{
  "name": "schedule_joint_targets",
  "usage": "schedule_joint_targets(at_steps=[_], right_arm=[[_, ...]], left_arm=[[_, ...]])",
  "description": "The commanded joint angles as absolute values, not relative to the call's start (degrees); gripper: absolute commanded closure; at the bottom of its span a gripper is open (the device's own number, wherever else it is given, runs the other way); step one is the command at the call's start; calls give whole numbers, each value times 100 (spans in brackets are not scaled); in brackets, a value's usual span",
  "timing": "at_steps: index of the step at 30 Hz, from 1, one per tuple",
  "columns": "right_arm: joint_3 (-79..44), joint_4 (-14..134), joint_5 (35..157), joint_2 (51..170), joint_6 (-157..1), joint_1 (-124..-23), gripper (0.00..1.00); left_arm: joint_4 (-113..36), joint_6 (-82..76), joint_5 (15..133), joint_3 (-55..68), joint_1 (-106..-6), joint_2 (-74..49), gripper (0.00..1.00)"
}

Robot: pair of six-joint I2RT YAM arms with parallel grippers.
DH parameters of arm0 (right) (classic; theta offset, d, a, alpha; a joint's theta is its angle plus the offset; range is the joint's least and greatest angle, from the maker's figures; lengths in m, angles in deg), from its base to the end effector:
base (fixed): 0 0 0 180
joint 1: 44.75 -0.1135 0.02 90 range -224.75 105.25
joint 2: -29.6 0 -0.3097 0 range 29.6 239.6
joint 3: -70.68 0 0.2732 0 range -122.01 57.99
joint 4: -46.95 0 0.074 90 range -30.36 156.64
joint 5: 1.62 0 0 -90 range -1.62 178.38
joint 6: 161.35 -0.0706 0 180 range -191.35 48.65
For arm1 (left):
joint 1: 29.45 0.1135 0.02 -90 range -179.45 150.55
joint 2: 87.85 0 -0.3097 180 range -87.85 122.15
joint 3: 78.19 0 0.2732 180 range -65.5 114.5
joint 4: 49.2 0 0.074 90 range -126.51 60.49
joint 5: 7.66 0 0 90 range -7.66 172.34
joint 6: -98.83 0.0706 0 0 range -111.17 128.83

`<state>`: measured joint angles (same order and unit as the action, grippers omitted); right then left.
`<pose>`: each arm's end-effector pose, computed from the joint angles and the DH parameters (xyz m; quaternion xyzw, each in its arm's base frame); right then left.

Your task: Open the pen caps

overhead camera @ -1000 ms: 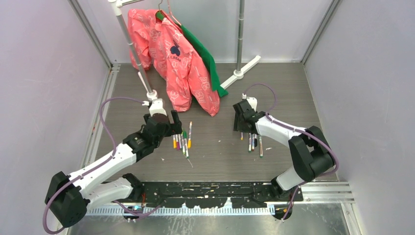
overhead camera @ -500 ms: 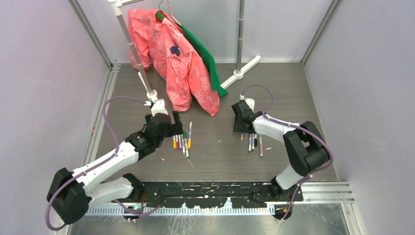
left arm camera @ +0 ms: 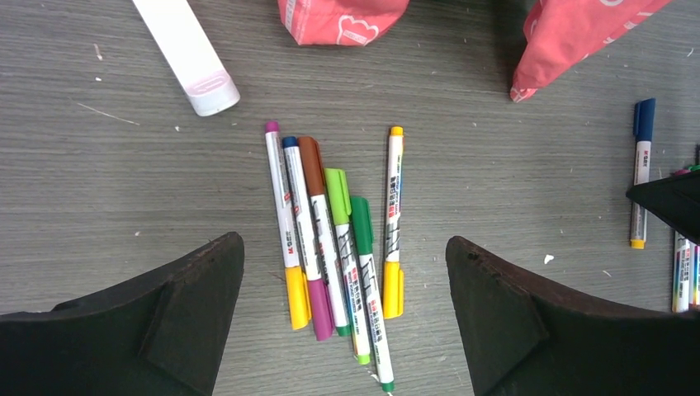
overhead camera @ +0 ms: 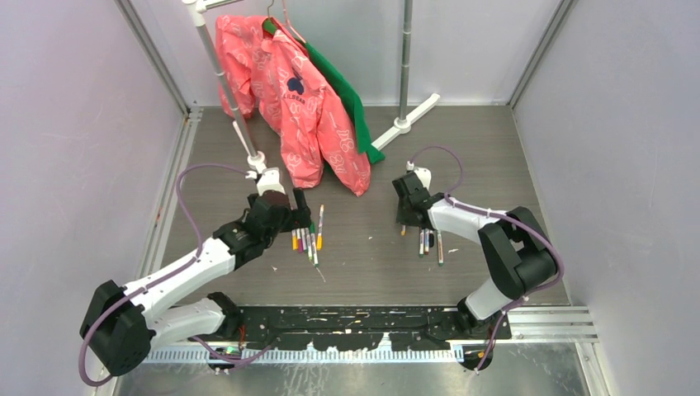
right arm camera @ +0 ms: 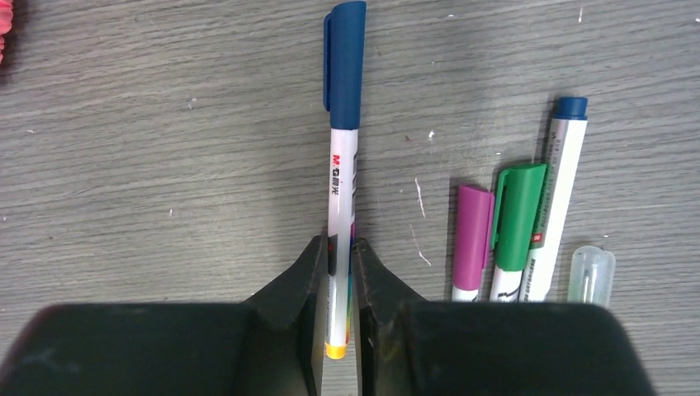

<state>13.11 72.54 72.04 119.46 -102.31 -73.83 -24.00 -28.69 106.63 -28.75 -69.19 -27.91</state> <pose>0.2942 0.1409 0.1572 0.0549 0.9504 0.0188 0.3054 0.2076 -0.1348 0.2510 -0.0791 0.8716 -0.1323 0.4654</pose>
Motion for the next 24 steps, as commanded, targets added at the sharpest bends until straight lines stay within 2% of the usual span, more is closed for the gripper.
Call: schedule_joint_targets(at_steps=[1,3,8,24], right_arm=[[1504,7430,7462,11791,-10372,-7417,95],[1552,7447,7533,11641,-10337,-7435,99],[1745,7176,8078,11068,-10133,-7724,99],[1501,6903,7907,10317,-10544,-9892,99]], left_arm=[[-2723,-3029,10501,-2608,-6948,-2732,8],[-2743,-3078,10395,-2568,-6942,-2708,8],[-2951,-3242,9934,-2399,-6946,-2457,6],[-3912,-4409,8868,-2221,-6947,-1575,5]])
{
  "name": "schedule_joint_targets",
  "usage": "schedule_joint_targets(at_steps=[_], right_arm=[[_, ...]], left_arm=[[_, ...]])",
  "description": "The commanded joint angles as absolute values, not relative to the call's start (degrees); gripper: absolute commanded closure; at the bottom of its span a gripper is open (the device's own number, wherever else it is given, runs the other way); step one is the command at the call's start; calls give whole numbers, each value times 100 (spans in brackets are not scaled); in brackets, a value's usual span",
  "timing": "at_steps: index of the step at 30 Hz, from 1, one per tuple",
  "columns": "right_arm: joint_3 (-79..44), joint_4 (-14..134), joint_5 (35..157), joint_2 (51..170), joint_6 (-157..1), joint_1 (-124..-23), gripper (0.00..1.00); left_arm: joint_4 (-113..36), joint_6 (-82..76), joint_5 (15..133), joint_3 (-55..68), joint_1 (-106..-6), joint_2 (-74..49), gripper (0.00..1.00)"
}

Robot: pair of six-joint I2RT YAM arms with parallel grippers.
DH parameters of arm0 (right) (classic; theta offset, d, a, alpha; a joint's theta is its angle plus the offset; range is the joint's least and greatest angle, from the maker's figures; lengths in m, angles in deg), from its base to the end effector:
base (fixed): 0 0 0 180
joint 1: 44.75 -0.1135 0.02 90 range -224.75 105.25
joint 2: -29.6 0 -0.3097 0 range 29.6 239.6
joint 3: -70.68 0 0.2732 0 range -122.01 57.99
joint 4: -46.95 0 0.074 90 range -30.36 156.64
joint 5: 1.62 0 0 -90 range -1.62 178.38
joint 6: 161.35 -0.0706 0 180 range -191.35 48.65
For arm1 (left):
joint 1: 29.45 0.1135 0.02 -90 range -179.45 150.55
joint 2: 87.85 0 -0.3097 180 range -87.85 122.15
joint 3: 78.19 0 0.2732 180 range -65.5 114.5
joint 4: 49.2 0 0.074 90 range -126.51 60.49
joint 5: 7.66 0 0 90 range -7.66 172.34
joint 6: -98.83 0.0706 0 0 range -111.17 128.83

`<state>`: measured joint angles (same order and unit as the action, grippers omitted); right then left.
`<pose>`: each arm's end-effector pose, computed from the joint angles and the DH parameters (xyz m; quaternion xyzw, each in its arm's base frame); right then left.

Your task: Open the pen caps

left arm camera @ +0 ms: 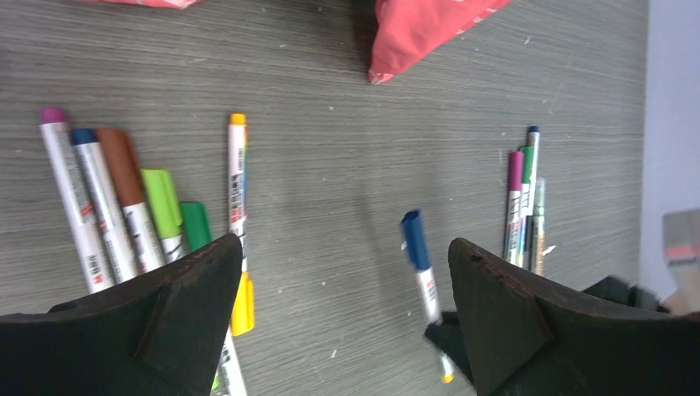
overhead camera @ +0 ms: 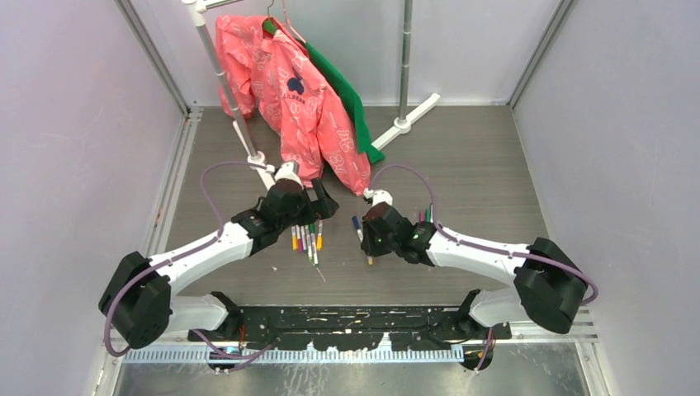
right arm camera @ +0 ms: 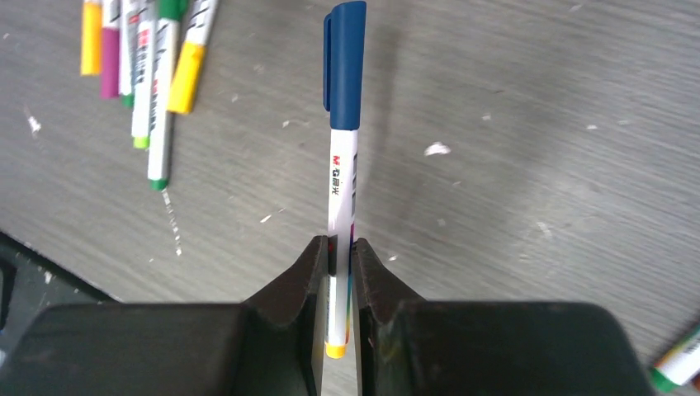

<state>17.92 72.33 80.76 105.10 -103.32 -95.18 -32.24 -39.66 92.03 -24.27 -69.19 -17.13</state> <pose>0.1923 0.2180 0.2005 -0.1260 0.9236 0.1882 0.3092 0.2373 -0.1818 0.2471 -0.1067 0.8732 -0.2734 0.3890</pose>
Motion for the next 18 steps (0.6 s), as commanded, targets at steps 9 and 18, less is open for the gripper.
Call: schedule_joint_targets(at_steps=[9,18], right_arm=[[1245,6578,7528,10327,-10624,-10489,99],[1114,6216,7414,10491,-10556,-10572,99]], left_arm=[[-4264,-4938,8480,-2349,-6945,-1220,7],[-4496,-5278,8260,-2490,-6946,-1210,17]])
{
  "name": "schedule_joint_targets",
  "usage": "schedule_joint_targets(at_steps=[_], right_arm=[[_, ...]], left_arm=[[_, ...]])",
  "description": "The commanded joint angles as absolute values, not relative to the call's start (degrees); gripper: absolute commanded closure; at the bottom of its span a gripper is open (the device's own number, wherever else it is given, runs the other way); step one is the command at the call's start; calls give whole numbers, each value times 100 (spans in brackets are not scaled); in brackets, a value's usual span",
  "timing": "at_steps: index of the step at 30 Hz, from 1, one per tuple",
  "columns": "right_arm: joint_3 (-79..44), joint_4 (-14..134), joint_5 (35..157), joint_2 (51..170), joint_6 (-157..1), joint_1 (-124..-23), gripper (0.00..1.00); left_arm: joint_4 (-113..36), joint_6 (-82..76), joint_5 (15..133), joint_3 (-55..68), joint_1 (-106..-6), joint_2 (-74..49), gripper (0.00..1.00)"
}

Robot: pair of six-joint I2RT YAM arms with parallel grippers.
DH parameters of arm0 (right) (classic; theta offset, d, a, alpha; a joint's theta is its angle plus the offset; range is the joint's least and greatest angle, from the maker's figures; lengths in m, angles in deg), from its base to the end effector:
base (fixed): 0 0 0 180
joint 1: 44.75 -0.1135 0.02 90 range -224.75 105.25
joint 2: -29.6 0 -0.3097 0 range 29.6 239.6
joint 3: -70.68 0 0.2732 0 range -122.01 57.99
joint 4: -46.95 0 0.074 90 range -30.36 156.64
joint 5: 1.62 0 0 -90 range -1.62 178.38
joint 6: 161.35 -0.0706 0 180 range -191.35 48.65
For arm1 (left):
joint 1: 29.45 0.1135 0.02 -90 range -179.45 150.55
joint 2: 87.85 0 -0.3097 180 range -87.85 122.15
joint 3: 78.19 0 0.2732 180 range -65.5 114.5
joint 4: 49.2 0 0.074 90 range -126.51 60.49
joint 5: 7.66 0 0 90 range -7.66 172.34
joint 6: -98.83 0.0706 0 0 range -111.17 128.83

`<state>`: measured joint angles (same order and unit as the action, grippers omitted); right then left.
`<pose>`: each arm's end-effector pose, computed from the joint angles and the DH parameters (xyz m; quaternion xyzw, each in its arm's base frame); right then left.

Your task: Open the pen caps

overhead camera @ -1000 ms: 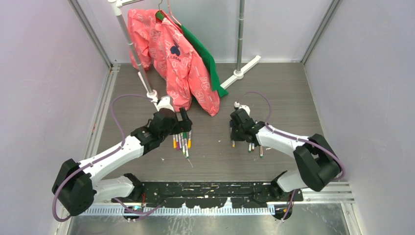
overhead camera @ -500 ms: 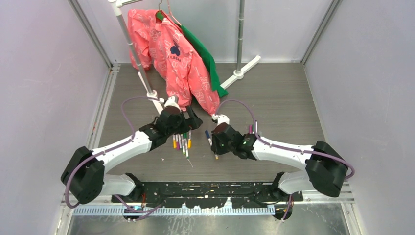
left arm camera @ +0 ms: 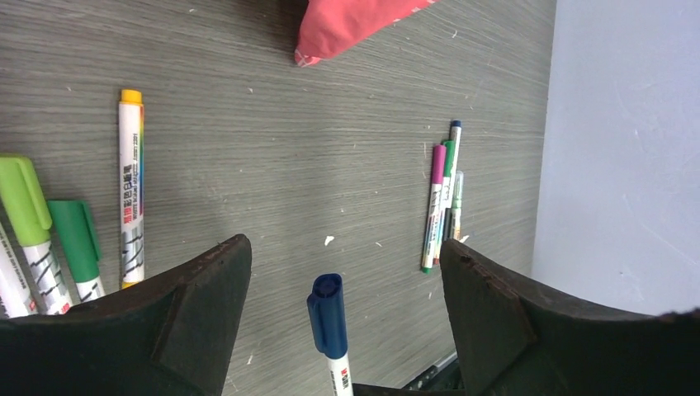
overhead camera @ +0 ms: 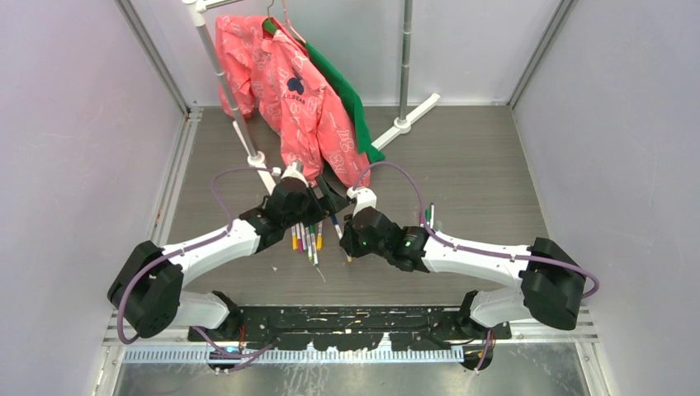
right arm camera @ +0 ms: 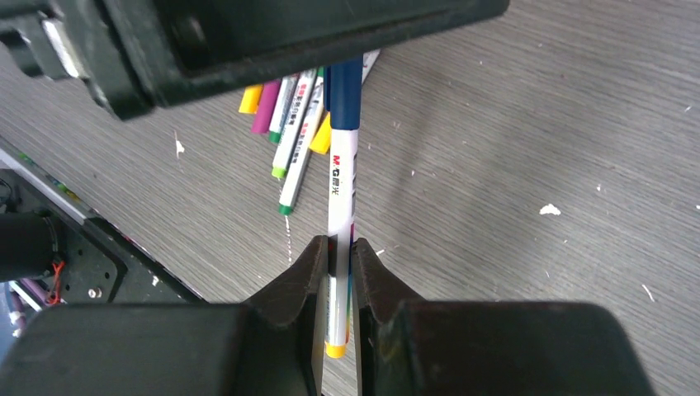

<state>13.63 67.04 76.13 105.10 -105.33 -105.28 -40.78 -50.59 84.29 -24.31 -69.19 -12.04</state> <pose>0.1673 0.2655 0.2378 -0.1606 0.8824 0.2518 0.3636 0.2493 -0.2042 0.2387 -0.1566 0.8532 -0.3690 0.3337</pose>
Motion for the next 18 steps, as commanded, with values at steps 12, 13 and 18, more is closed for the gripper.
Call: schedule_joint_targets(at_steps=[12,13,18], right_arm=[[1155,5999,7396,10528,-10534,-10570,99],[1173,5999,7396,10527,-10544,-10569,99],[1250,5998,7425,10557,-10571,-10573,99]], left_arm=[[-5034,-5557,8036,-2855,-6944,-1189,48],[-5065,-5573,8040,-2866,-6944,-1187,50],[-5130,-5605,8040,-2898,-6944,-1168,59]])
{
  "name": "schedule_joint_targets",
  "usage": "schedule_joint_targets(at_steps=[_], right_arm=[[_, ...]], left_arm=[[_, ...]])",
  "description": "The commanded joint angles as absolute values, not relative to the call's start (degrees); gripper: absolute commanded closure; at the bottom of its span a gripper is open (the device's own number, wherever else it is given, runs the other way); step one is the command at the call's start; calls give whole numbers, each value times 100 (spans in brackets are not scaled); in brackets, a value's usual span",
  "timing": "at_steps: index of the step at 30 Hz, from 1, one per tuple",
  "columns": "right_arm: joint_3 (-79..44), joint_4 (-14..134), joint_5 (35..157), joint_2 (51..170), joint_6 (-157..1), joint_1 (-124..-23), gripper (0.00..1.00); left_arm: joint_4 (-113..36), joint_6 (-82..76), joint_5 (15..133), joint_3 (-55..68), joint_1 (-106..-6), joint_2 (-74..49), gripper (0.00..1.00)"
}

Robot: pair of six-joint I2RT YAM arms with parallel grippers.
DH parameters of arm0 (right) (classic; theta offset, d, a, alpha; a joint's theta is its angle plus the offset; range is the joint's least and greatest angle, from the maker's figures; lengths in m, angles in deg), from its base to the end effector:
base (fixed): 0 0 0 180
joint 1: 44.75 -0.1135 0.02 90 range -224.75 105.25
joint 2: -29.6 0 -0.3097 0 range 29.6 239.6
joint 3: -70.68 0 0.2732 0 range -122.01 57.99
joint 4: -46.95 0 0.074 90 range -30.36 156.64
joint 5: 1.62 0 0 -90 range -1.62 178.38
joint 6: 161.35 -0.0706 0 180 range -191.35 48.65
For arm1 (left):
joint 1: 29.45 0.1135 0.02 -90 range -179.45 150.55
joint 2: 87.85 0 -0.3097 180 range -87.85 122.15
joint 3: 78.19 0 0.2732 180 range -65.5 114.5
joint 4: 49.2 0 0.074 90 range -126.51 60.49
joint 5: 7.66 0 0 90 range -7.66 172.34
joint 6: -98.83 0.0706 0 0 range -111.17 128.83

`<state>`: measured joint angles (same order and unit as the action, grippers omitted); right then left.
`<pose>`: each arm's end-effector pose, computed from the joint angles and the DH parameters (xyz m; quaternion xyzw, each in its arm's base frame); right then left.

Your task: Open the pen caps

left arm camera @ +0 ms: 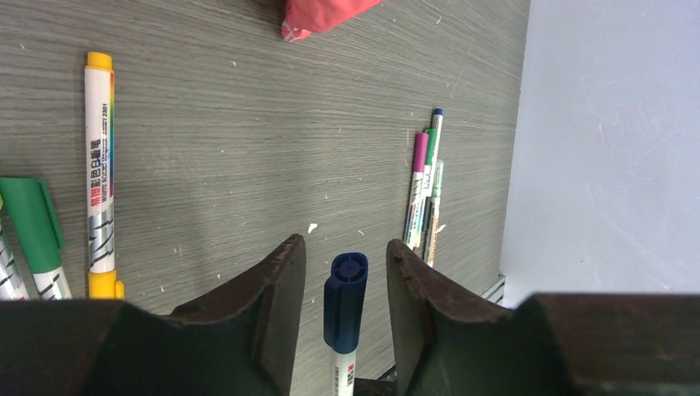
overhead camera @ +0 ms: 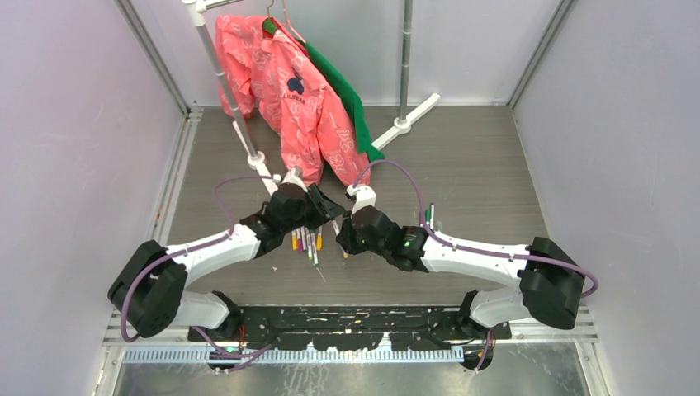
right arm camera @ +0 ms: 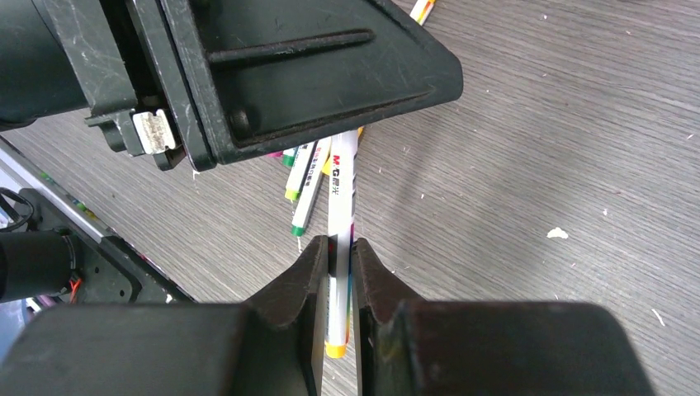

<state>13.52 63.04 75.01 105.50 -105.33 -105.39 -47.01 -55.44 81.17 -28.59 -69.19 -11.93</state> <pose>0.1713 0.2712 0.2446 -0.1505 0.8690 0.2681 0.3877 0.2425 -0.2035 0.2238 -0.1775 0.8409 -0.4083 0.3078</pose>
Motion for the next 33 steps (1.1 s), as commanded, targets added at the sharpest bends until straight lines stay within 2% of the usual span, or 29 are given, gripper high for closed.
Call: schedule_joint_targets(at_steps=[1,4,6,7,18,33], right_arm=[[1256,5999,7436,10566,-10580,-10572,99],[1336,5915,7457,10572,-10596,-10567,99],[1400,5827,7464,10571,-10613,-10572,99],[1430,5824,7472,10571,-10619,-10573,99],[2323,5599,7686,10152,-10909,-10582,99],[3066,5390,7408,9830,-11190,-10788,99]], left_arm=[[-5128,-5607,8040,-2906,-6944,-1173,61],[-5096,-5555,8088,-2941,-6944,-1206,75],[-5041,-5476,8131,-2939,-6944,-1240,97],[-5013,-5446,8159,-2938,-6944,-1251,100],[-4470,-4694,8807,-2412,-6858,-1258,100],[-5548,-5634,8525,-2206,-6416,-676,100]])
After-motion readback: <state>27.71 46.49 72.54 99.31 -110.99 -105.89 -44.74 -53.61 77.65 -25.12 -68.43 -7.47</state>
